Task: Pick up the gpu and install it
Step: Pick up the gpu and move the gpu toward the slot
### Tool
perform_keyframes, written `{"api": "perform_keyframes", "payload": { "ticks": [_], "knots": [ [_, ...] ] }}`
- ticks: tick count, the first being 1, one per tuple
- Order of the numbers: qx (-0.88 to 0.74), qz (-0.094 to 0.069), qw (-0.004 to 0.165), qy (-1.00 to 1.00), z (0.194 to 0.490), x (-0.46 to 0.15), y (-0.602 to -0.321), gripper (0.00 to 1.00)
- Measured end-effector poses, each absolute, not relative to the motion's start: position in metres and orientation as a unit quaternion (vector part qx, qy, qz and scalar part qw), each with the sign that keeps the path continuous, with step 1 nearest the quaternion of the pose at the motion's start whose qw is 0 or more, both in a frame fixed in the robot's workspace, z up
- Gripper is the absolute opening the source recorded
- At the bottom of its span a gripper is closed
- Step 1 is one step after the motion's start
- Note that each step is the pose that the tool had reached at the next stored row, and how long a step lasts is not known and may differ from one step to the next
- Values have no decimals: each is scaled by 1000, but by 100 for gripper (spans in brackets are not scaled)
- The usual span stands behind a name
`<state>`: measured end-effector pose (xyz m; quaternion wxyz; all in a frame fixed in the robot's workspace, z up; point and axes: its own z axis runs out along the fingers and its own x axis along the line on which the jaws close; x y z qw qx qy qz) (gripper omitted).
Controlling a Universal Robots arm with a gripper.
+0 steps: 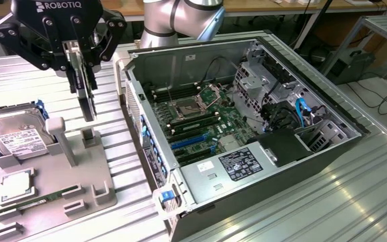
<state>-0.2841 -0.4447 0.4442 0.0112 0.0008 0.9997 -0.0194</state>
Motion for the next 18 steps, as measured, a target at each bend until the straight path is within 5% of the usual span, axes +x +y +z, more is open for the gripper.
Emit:
{"api": "perform_keyframes", "payload": {
  "ticks": [18],
  "knots": [
    [1,-19,11,1000,444,-270,-445,28]
  ]
}}
